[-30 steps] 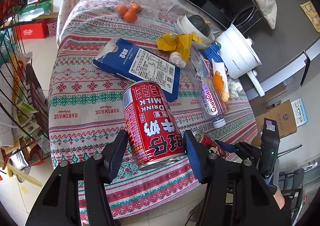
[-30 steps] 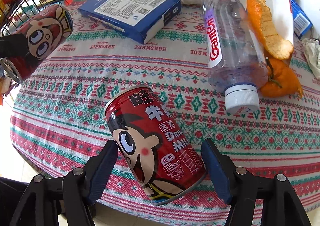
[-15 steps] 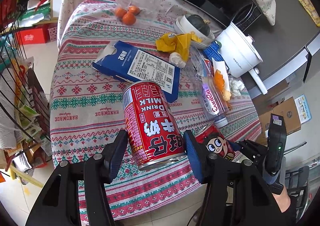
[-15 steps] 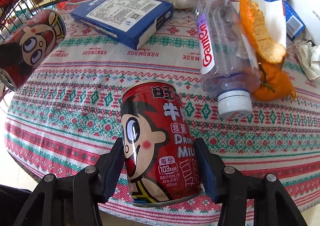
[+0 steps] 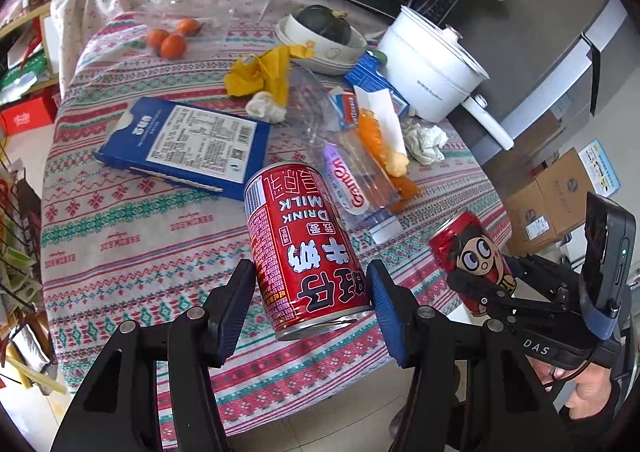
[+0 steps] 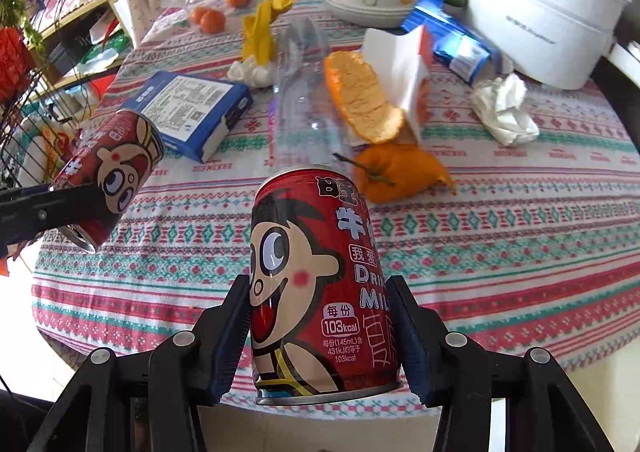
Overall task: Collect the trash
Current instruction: 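Carry both held cans off the table over the white bin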
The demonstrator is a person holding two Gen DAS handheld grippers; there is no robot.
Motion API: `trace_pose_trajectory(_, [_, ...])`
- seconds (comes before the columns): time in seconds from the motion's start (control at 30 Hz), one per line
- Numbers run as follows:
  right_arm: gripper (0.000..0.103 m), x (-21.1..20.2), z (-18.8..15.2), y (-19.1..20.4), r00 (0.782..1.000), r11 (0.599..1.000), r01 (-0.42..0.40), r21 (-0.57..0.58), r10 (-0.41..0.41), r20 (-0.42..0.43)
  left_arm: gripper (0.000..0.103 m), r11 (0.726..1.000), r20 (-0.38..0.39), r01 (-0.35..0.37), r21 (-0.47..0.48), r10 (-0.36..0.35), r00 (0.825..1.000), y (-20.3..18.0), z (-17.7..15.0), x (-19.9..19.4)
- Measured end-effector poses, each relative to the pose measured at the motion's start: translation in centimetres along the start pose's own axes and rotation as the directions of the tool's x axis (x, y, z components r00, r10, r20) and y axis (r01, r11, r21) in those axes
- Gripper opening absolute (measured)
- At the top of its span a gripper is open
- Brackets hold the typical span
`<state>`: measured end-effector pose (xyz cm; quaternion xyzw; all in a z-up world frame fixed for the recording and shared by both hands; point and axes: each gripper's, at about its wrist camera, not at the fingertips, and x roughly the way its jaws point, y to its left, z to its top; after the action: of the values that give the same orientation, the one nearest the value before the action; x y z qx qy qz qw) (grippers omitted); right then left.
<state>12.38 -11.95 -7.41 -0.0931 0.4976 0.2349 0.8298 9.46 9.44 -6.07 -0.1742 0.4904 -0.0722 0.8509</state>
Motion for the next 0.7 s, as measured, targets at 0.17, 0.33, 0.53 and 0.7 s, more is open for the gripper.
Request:
trace_pose_trajectory(0.17, [0.058,-2.0,-0.9,-4.4,0.999,0.996,0.044,0.078,-0.046,0.018,0.060,0.996,-0.015,0.035,0.076,-0.034,0.999,-5.2,0.1,2.0])
trace_pose_trajectory(0.33, [0.058,-4.3,-2.2,-9.1,0.995,0.982,0.086,0.166,-0.093,0.032,0.060,0.981,-0.037,0.072,0.178,-0.067,0.997,-11.5,-0.4,4.3])
trace_pose_trajectory(0.53, [0.058,-6.9,-5.2,-15.2,0.986,0.955,0.148,0.256,-0.162,0.034,0.060,0.947,-0.087,0.122,0.298,-0.100,0.991,-19.0,-2.5,7.6])
trace_pose_trajectory(0.7, [0.058,-8.1,-8.9,-20.2,0.978,0.919,0.200,0.339,-0.211,-0.005,0.060,0.908,-0.151,0.172,0.383,-0.122,0.981,-24.4,-5.0,10.6])
